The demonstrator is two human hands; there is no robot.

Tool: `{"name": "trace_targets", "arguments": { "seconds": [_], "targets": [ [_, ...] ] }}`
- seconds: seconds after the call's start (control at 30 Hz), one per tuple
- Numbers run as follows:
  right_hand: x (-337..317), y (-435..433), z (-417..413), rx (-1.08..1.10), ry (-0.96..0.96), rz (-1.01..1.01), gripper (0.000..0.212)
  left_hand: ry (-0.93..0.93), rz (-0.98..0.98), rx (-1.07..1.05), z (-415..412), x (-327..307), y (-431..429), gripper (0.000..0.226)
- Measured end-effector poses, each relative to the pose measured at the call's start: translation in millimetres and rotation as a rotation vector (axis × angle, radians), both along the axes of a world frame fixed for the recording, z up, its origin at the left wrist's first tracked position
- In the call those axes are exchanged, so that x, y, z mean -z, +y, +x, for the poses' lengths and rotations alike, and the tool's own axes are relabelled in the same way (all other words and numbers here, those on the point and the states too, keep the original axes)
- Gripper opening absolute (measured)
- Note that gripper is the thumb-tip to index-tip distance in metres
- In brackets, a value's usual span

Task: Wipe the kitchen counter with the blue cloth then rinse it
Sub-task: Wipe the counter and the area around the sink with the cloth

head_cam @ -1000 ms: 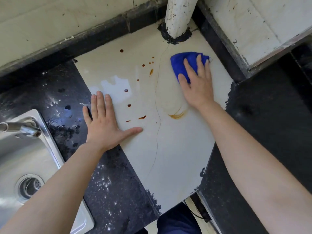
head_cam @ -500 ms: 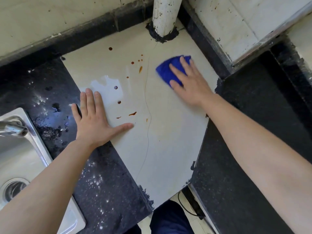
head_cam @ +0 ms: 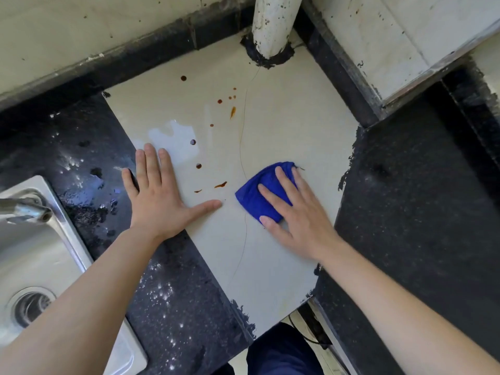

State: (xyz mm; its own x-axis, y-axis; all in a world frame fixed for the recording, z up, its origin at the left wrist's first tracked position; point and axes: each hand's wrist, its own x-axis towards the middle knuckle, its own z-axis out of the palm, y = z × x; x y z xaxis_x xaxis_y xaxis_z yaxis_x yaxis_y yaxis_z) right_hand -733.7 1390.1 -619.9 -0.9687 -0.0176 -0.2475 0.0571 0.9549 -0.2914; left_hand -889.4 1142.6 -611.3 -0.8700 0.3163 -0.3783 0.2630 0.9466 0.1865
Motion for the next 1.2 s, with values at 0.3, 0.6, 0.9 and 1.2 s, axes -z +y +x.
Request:
{"name": "trace_targets", "arguments": {
  "seconds": [0.3, 0.6, 0.9, 1.2],
  "targets": [
    [3.0, 66.4, -201.4, 0.647, -0.006, 0.070, 0.066, -0.013, 0.001, -0.008, -2.0, -0.3, 1.9, 0.147],
    [-7.1, -13.7, -115.1, -0.075, -0.040, -0.121, 0.058, -0.079, 0.008, 0.032, -5.5, -1.5, -3.7, 0.146],
    [-7.6, 3.5, -214.0, 0.283, -0.025, 0.052, 0.063, -0.058, 0.078, 0.000, -12.3, -8.4, -46.6, 0.152],
    [-7.3, -83.5, -233.0, -0.175, 0.014, -0.050, 0.061, -0.093, 0.001, 0.001, -9.6, -5.0, -55.2, 0.159]
  ]
}}
